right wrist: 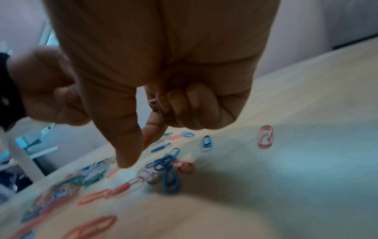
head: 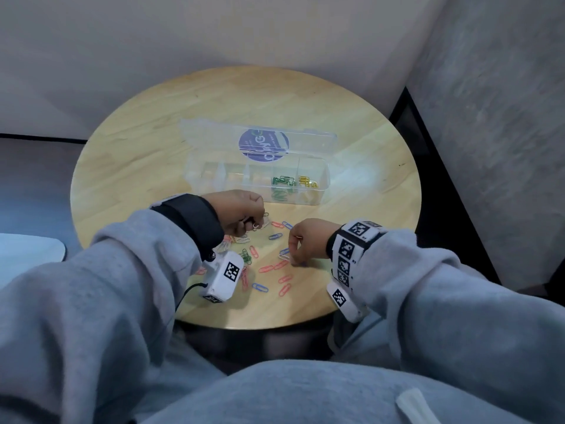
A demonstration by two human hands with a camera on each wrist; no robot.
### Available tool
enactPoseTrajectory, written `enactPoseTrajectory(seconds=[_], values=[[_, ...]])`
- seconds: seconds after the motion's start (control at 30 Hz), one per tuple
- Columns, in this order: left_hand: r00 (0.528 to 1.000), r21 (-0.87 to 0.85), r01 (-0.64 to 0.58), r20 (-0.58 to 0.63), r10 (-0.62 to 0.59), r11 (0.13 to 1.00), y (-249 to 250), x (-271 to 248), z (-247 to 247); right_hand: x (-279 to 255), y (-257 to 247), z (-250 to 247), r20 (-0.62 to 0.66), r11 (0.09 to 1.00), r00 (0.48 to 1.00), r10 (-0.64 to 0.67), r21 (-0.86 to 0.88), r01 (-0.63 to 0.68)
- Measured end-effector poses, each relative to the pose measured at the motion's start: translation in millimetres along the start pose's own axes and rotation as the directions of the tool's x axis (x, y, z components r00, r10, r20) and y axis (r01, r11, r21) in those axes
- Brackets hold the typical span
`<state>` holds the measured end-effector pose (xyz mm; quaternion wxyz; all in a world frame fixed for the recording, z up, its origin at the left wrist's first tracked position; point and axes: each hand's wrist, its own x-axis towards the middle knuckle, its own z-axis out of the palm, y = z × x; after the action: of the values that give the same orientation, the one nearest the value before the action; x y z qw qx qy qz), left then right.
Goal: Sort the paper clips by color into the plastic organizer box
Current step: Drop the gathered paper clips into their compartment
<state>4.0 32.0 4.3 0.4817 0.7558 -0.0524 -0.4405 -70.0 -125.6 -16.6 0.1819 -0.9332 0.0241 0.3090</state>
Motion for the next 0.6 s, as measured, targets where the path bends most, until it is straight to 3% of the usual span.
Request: enactPoseTrajectory(seconds=[0.23,0.4,0.47,0.53,0.6], values=[[0.998,-0.182,0.037,-0.044,-0.046,0.983,2,-6,-10,8,-11,6,0.017,0.988,1.0,0.004,-0.154,-0.002],[0.997,-0.3,0.059,-0.036,-0.073,0.952,0,-8,-20,12,-10,8,0.016,0.987,0.998,0.054,-0.155,-0.051],[0.996,-0.365,0.052,-0.053,-0.076,0.93,0,-8,-23,12,-7,2,-0.006,0.994,0.996,0.087,-0.059,-0.087],[0.995,-0.428,0.025,-0.08,-0.066,0.904,2,-7,-26,11,-3,-10,-0.029,0.98,0.993,0.116,0.163,-0.11],[0.992,-0.483,-0.016,-0.12,-0.048,0.875,6,-5,-26,10,-1,-23,-0.017,0.892,0.99,0.14,0.436,-0.119]])
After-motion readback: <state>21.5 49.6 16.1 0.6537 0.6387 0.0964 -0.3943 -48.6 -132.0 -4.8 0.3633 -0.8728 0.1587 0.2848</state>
